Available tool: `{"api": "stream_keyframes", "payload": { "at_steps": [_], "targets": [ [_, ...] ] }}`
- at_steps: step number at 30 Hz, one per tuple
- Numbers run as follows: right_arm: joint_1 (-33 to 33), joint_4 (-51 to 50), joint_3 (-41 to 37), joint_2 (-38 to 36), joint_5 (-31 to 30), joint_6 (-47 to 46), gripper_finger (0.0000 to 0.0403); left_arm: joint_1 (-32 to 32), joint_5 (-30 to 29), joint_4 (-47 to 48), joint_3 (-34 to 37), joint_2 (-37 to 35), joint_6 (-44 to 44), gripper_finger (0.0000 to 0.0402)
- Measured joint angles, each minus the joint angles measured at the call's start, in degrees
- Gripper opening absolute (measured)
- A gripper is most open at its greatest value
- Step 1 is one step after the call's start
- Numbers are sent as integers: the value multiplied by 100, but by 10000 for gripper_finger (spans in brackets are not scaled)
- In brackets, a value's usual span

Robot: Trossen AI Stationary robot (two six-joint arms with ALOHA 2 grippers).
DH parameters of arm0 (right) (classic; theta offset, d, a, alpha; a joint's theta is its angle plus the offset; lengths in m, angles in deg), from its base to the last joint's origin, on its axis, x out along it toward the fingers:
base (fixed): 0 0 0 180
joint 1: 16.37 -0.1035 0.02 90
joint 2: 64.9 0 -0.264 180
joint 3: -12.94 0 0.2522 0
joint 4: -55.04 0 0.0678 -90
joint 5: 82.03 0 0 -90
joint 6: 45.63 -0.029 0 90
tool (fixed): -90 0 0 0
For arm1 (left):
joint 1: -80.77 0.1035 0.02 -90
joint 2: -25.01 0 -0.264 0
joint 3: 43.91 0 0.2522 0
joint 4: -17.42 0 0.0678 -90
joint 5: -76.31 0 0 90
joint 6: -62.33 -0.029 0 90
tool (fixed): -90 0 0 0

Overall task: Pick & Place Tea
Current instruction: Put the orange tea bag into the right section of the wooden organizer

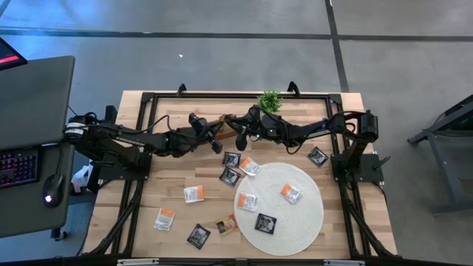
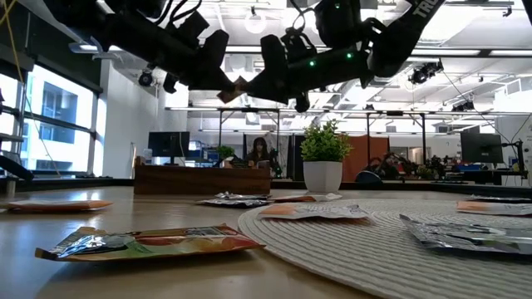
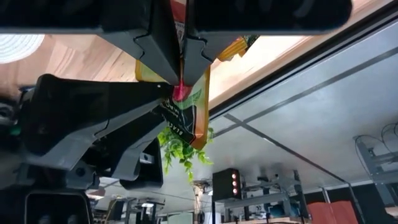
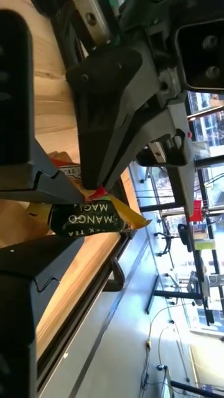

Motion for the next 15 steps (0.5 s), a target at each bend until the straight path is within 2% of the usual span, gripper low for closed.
{"api": "stream_keyframes", "payload": {
  "at_steps": [4, 10, 15],
  "targets": [
    [1, 63, 0, 0, 24, 134, 74, 2, -12, -10, 0, 0, 0, 9],
    [0, 72, 0, 0, 41, 433, 8, 4, -9, 200, -2, 0, -75, 9],
    [-3, -73, 0, 2, 30, 569, 11, 4, 62, 526, -4, -2, -232, 10]
  ]
}}
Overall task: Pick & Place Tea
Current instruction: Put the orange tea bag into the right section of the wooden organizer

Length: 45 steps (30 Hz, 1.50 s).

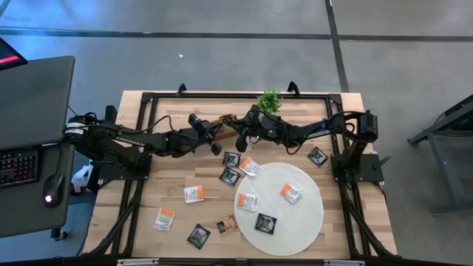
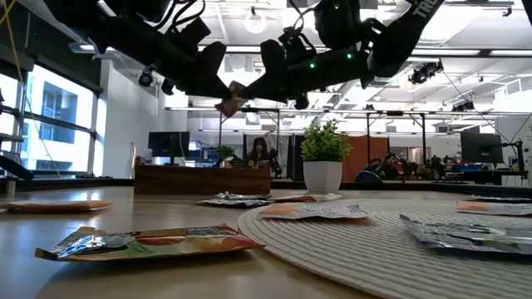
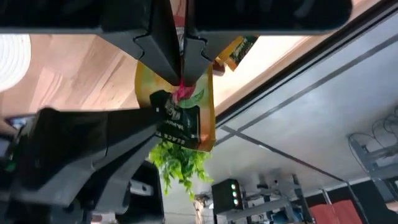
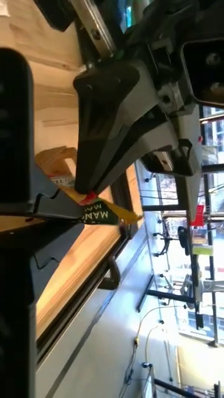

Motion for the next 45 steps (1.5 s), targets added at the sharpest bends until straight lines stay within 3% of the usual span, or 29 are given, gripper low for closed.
{"api": "stream_keyframes", "payload": {
  "at_steps": [7, 16, 19, 23, 31, 38, 45],
  "targets": [
    [4, -734, 0, 0, -221, 367, 4, 0, 172, 33, 0, 0, 177, 22],
    [96, -912, 0, 0, -567, 1496, 2, 0, 452, 226, 2, 0, 481, 129],
    [291, -1369, 67, 0, -250, 1538, 1, 0, 446, 218, 2, -118, 453, 150],
    [443, -2937, 709, -13, 353, 1545, 1, 0, 449, 271, 2, -377, 398, 156],
    [606, -5224, 2262, 455, 490, 1956, 1, 0, 391, 553, 1, -803, 113, 156],
    [668, -5305, 2757, 1213, 506, 1979, 0, 0, 389, 730, 2, -839, 108, 156],
    [706, -5275, 2850, 1275, 199, 2184, 2, 0, 385, 832, 2, -839, 43, 156]
  ]
}}
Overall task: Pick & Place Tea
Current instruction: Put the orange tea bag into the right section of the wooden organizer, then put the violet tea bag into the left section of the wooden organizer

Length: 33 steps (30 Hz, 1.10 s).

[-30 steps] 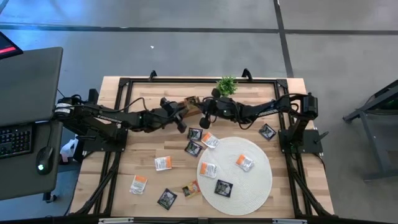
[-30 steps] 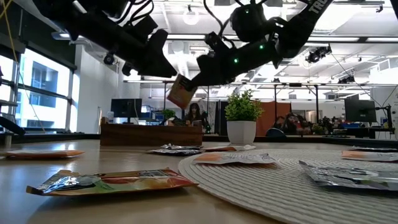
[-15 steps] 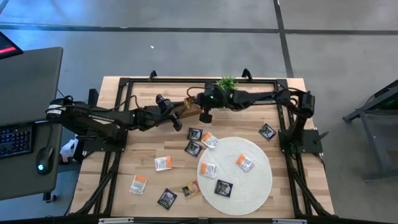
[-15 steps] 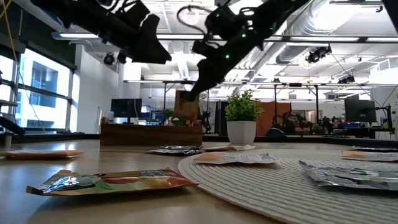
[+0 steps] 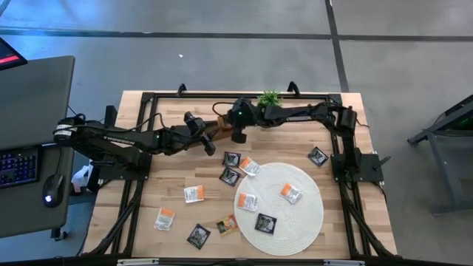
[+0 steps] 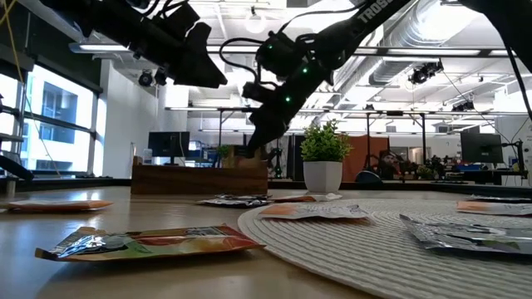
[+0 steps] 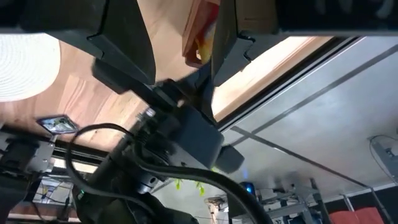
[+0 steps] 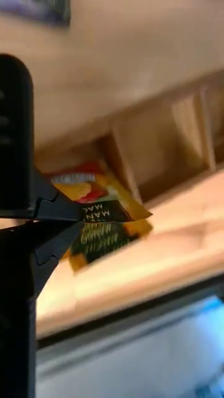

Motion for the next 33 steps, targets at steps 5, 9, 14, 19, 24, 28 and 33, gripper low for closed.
{"api": "stream_keyframes", "payload": {
  "at_steps": [5, 9, 14, 19, 24, 28, 33],
  "targets": [
    [-4, 42, 0, -1, -257, 440, 30, 0, 4, -6, 0, 0, -49, 156],
    [-4, 255, 0, -1, -14, 453, 70, 0, 11, -23, 0, 0, -49, 156],
    [-73, 579, 0, -21, -157, 451, 111, 0, 15, -24, 0, 0, -46, 156],
    [-521, 230, 0, -300, -62, 349, 123, 0, 124, -16, 0, 0, -45, 156],
    [-1320, -841, 0, -556, 177, -143, 116, -4, 542, 30, 0, 0, -3, 156],
    [-1955, -1648, 0, -602, -7, -989, 113, -2, 1402, 290, 0, 0, 384, 156],
    [-2608, -1988, -27, -600, -423, -1522, 114, -4, 2522, 850, 0, 143, 1605, 156]
  ]
}}
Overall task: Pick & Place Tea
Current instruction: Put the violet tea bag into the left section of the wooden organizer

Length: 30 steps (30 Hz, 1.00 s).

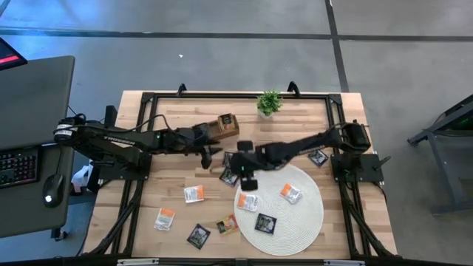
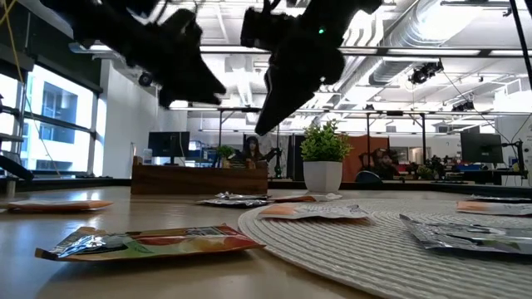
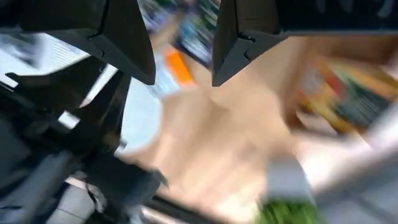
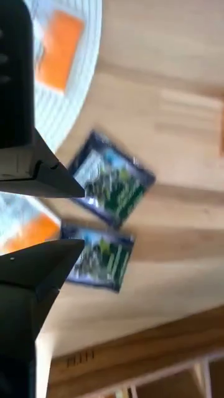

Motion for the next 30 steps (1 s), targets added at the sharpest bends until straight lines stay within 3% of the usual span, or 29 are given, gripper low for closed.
{"api": "stream_keyframes", "payload": {
  "at_steps": [4, 11, 16, 22, 30],
  "targets": [
    [-269, 660, -348, 0, -868, -372, 106, -148, 485, 298, 12, 476, 832, 156],
    [23, 2207, -1465, 9, -1237, -709, 57, -369, 8, -88, 4, 1495, 1468, 156],
    [471, 3068, -2034, 9, -829, -697, 6, -369, -404, -321, 2, 1950, 2114, 156],
    [775, 3440, -2399, 11, -183, -666, 4, -369, -522, -762, 3, 2394, 2554, 156],
    [781, 3707, -2521, 78, -181, -606, 2, -369, -590, -999, -2, 2707, 2946, 156]
  ]
}}
